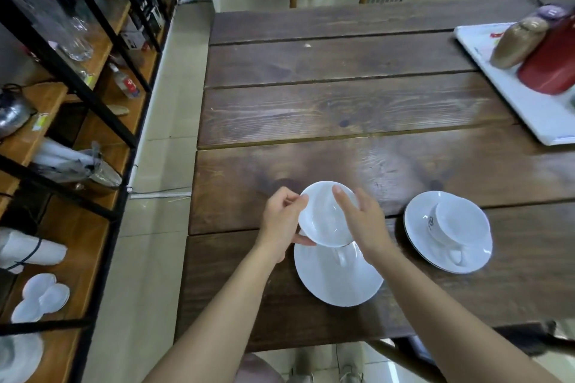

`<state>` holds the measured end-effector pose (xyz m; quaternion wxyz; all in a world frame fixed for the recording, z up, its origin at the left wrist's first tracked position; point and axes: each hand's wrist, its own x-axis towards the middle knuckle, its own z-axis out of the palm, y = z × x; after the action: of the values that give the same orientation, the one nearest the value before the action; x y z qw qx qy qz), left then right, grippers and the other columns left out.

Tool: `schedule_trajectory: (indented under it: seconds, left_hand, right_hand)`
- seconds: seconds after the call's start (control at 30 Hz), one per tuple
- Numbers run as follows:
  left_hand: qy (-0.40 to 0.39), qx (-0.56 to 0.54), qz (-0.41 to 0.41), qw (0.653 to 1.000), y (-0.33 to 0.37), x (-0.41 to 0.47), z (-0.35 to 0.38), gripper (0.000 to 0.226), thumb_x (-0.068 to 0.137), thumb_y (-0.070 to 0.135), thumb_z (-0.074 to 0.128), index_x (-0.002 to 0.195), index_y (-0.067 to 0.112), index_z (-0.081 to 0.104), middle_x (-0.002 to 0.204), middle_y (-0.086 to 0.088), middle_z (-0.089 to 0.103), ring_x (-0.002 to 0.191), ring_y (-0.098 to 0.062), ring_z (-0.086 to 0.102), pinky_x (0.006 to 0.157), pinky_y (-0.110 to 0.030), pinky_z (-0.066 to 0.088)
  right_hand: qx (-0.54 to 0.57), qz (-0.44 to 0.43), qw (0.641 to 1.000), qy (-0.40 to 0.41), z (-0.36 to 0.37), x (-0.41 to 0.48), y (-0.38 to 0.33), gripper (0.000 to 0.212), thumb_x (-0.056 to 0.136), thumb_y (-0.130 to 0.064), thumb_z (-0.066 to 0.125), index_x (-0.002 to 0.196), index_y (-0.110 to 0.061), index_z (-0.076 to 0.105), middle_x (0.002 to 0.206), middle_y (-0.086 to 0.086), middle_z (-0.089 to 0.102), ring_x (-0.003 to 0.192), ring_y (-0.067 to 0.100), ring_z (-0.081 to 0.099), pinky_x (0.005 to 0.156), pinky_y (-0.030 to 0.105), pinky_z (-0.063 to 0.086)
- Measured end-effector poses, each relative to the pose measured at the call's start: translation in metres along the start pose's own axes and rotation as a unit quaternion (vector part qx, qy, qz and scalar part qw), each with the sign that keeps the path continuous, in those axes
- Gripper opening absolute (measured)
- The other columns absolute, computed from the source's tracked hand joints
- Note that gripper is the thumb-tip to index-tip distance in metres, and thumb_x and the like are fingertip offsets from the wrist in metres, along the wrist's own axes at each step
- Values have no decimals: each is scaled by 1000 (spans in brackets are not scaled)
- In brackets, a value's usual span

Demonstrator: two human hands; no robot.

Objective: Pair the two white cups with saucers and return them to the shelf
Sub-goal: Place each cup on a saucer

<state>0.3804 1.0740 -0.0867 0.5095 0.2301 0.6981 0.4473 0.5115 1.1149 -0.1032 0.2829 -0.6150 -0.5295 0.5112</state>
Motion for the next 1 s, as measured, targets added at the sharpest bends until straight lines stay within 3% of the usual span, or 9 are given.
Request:
schedule_trajectory:
  seconds: [0.2,0.27,0.37,0.53,0.67,0.77,0.87,0.93,1.0]
  left_hand:
    - [-16,23,-26,999,-19,-12,12,21,92,19,54,75,9,47,85,-3,51,82,-21,54,48,-39,59]
    - [-18,29,-33,999,-24,-15,14,22,92,19,54,73,10,46,85,-3,52,83,-21,54,51,-42,59]
    - [-22,48,-40,998,-30,-20,16,20,92,20,54,75,10,48,90,-1,54,85,-19,53,52,-42,60]
    - [-39,43,-45,997,-36,-25,16,21,92,19,54,72,12,49,92,-3,53,90,-23,54,61,-53,60]
    - [-34,36,-45,998,-39,-27,15,17,91,17,54,76,11,51,93,-3,50,87,-20,53,58,-47,60]
    - [-40,56,-30,997,-40,-26,12,13,92,18,54,87,7,58,91,0,54,87,-17,54,60,-38,60]
    - [-3,174,40,984,-44,-24,7,21,88,29,56,97,11,62,100,1,59,99,-20,56,80,-38,54]
    - [51,264,75,960,-50,-21,2,37,85,39,58,113,15,58,121,0,53,117,-20,47,96,-38,44]
    - [62,274,46,959,-53,-20,-1,68,80,49,61,135,14,40,138,-2,43,130,-22,39,103,-39,39]
  right_hand:
    - [-44,18,999,21,-10,-16,25,40,90,-48,49,93,-10,61,92,4,64,85,21,58,61,24,41]
    - [-60,18,998,26,-13,-20,29,37,91,-47,47,82,-13,59,84,0,61,80,18,56,60,24,40]
    - [-81,19,996,35,-16,-26,34,39,92,-44,47,62,-19,42,66,-6,47,63,11,44,55,23,32]
    - [-93,20,995,33,-17,-33,43,40,92,-46,45,81,-9,55,78,-1,58,75,20,52,61,29,38]
    - [-108,10,994,25,-18,-34,45,36,92,-47,45,79,-15,53,82,-1,58,78,21,52,67,30,38]
    - [-133,8,991,29,-18,-33,48,42,91,-50,45,84,-11,57,86,2,63,80,23,56,71,35,44]
    - [-134,-11,988,80,-20,-30,57,49,86,-57,44,85,-12,64,88,4,66,82,22,59,74,39,49]
    - [-137,-18,984,116,-23,-28,65,49,82,-61,44,77,-17,63,84,3,64,81,22,57,70,38,49]
    - [-130,5,985,116,-27,-29,70,44,81,-59,46,63,-19,48,72,3,50,71,23,45,56,31,38]
